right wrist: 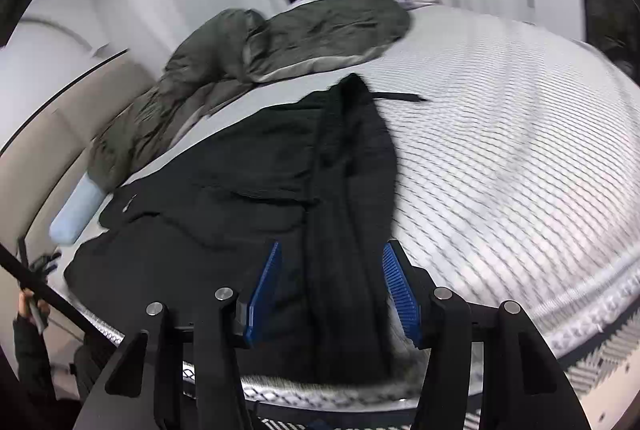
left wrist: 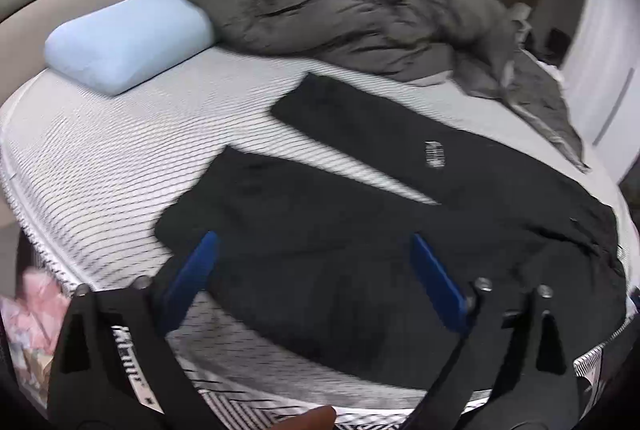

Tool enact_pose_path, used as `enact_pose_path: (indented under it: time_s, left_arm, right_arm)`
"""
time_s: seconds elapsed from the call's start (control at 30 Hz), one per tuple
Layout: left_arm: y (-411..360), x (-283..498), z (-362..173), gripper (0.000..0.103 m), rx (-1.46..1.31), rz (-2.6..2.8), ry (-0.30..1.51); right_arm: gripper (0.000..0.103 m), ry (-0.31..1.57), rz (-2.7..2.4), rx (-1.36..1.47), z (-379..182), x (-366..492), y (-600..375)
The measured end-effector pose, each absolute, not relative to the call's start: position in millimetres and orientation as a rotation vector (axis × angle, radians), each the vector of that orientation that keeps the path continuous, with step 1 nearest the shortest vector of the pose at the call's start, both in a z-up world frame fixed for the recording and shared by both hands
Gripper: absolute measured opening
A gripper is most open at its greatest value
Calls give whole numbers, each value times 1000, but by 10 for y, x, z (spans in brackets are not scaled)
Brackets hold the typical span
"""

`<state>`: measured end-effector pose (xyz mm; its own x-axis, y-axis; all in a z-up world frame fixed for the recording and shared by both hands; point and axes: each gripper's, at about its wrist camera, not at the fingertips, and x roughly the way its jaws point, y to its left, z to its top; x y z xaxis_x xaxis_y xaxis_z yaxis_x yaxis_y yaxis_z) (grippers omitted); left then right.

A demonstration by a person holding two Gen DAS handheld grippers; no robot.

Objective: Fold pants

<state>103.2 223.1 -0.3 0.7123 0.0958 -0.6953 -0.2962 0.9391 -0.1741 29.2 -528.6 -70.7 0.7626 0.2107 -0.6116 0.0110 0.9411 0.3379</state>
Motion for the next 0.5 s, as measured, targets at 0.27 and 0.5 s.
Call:
enact_pose_path:
  time_s: [0.27,0.5]
  left_arm:
    - [1590,1340,-10,102,-210,80,765]
    - [1478,1502,-414,102,-177,52,828]
  right_arm:
    - [9,802,150,282,-868,612,-5208]
    - [21,865,104,212,-819,573,-5170]
